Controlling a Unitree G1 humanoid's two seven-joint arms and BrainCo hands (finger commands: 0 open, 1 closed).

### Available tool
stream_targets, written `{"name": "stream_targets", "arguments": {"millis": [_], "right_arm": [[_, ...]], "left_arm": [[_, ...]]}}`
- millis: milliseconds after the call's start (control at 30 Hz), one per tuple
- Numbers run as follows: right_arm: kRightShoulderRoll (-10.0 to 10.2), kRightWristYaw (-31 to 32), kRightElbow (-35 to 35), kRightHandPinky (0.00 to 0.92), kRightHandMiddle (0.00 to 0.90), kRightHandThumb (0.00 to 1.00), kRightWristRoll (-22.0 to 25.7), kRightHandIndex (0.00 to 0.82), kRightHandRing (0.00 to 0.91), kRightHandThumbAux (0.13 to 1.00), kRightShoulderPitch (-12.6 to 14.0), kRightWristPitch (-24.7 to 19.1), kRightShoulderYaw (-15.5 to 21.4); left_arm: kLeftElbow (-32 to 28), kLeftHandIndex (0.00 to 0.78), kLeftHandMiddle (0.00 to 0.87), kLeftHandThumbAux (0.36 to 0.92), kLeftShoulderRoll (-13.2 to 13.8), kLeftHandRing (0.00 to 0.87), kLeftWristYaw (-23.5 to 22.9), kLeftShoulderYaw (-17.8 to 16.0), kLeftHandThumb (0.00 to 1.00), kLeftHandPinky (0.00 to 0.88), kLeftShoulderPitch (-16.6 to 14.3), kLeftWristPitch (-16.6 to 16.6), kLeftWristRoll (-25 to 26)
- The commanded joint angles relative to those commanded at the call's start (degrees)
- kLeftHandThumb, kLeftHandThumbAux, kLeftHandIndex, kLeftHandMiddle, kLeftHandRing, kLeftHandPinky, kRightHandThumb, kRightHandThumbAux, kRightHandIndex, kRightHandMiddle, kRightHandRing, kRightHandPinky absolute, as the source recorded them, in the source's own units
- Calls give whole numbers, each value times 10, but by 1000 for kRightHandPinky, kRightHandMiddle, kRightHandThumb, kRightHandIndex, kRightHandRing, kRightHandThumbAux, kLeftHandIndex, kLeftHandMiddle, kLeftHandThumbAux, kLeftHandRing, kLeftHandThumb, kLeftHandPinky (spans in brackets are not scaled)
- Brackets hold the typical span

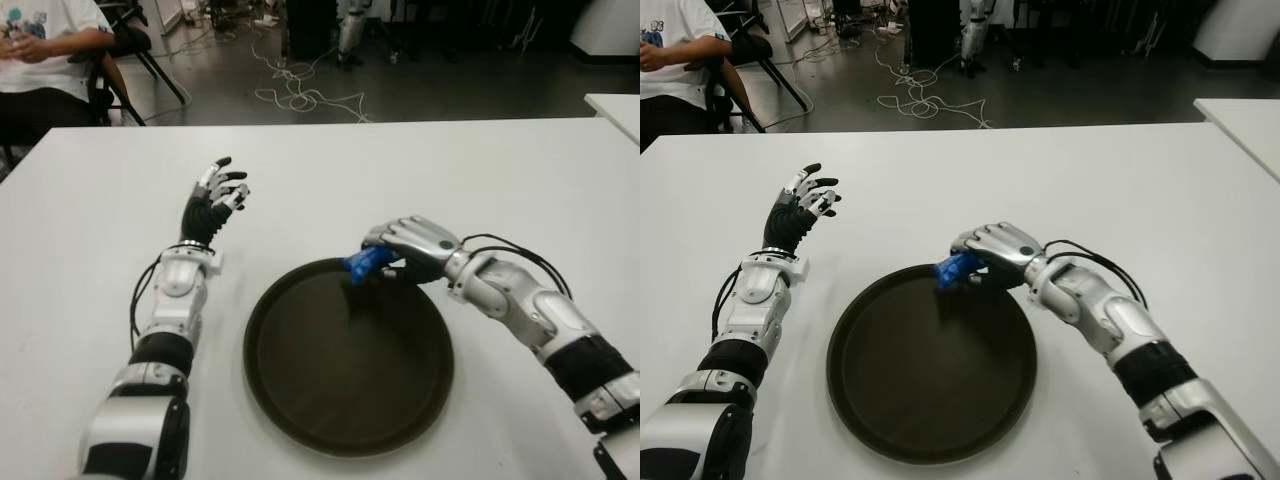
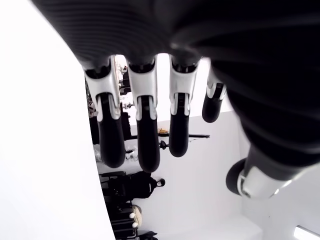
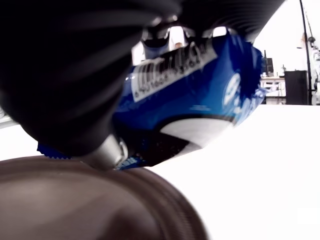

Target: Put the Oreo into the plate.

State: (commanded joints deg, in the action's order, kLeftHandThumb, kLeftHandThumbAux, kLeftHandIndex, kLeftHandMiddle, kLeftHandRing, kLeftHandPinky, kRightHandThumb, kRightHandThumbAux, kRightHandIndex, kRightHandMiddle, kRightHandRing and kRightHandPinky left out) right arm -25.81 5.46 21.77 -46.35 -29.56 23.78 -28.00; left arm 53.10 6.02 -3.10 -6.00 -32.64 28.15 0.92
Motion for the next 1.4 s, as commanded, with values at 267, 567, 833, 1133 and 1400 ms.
{"name": "stream_targets", "arguments": {"millis": [267, 567, 833, 1133, 1400], "right_arm": [[-2, 1, -7, 725, 716, 679, -2, 422, 728, 737, -8, 16, -9], [21, 31, 2, 718, 686, 679, -2, 422, 706, 738, -28, 1, -22], [29, 47, -4, 718, 680, 678, -4, 422, 702, 738, -34, -4, -26], [39, 52, -14, 727, 684, 679, 8, 422, 709, 738, -32, -2, -26], [35, 58, -50, 727, 681, 680, 23, 423, 702, 737, -8, 4, -17]], "left_arm": [[-1, 139, 274, 632, -1, 326, 1, 1, 261, 414, 0, 1, 0], [-9, 136, 274, 634, -3, 318, 3, 2, 246, 404, 3, 1, 0], [-22, 135, 272, 666, -3, 312, 10, 3, 260, 398, 8, -14, -2], [-26, 141, 277, 675, -3, 319, 15, 2, 284, 416, 9, -15, -2], [-28, 133, 269, 667, -1, 311, 9, 2, 263, 402, 10, -10, -2]]}}
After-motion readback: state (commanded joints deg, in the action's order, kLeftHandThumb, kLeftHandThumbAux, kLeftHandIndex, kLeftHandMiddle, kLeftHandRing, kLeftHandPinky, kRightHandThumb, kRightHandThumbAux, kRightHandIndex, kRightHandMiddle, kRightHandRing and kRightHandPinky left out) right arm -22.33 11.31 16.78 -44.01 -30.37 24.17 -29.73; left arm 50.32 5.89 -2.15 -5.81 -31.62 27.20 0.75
